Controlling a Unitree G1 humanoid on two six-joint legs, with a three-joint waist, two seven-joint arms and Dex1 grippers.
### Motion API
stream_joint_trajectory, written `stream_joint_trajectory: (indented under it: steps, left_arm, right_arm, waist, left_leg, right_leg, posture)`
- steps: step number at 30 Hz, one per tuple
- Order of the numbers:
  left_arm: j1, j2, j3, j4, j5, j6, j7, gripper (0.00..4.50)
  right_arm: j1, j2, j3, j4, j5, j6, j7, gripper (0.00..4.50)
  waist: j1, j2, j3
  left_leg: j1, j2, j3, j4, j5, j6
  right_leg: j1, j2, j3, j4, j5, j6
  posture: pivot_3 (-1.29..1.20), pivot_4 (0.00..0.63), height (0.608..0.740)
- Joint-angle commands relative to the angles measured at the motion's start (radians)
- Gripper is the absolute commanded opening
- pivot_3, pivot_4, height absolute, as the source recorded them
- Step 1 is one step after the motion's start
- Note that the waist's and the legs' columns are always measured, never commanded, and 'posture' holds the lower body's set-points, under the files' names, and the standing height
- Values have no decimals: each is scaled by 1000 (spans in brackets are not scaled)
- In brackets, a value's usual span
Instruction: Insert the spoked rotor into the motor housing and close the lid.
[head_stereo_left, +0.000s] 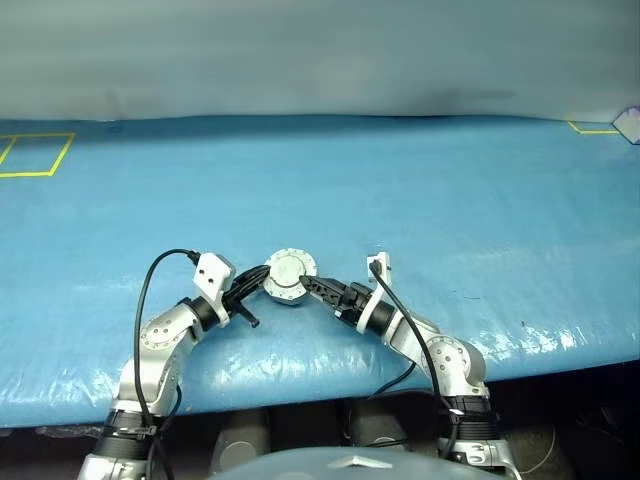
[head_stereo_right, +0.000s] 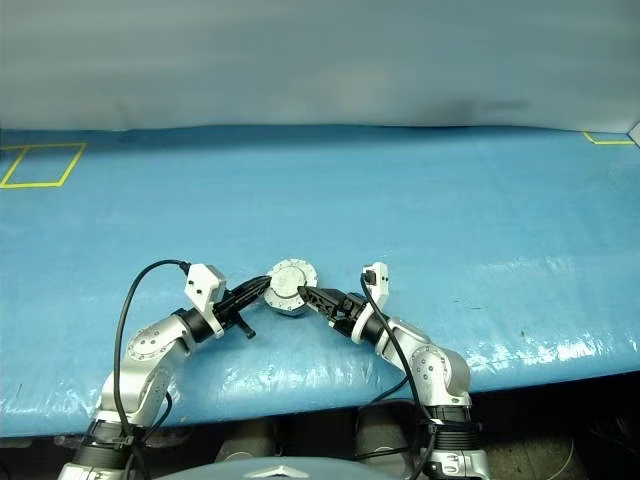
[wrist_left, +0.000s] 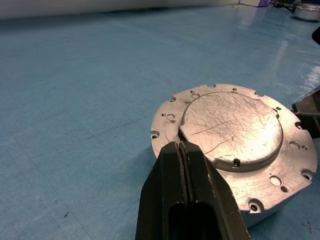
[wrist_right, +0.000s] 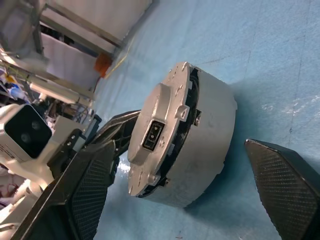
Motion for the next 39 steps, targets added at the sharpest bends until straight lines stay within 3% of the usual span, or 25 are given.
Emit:
stream_joint_trajectory:
  steps: [1,7,15,22,28,39]
  left_arm:
    - [20,0,-19,24,20,8,5,0]
    - [18,1,-19,27,19,4,7,0]
    - [15,-12,-6,30,3,-7,13,0]
    - [-12,-138,150,-35,-243,24,37,0]
    - [-31,-225,256,-30,-352,-4,98,0]
    - [45,-292,239,-30,-517,123,41,3593]
  right_arm:
    - [-6,5,-13,1,40,18,2,3260]
    - [-9,-6,3,11,27,26,-13,1365]
    - [-10,-4,1,19,28,18,-24,1338]
    - [-16,16,-19,7,55,-2,-33,1337]
    - [-49,62,-102,19,156,24,-88,1337]
    - [-111,180,-230,1,418,46,-266,1337]
  waist:
    - [0,0,0]
    - [0,0,-1]
    - [0,2,-2]
    - [-3,3,-2]
    - [-4,3,-2]
    - [-11,3,-1]
  left_leg:
    - [0,0,0,0,0,0]
    - [1,0,0,0,0,0]
    - [1,0,0,1,0,0]
    - [0,0,0,1,0,0]
    - [-1,0,-1,1,0,0]
    - [-4,0,-1,2,0,0]
  right_leg:
    - [0,0,0,0,0,0]
    - [1,0,0,0,0,0]
    - [2,0,0,0,0,0]
    - [1,1,0,1,0,0]
    - [1,1,0,1,0,1]
    - [-2,1,0,0,1,1]
  posture:
    - [0,150,740]
    - [0,150,740]
    - [0,150,740]
    - [0,150,740]
    - [0,150,740]
    - [0,150,740]
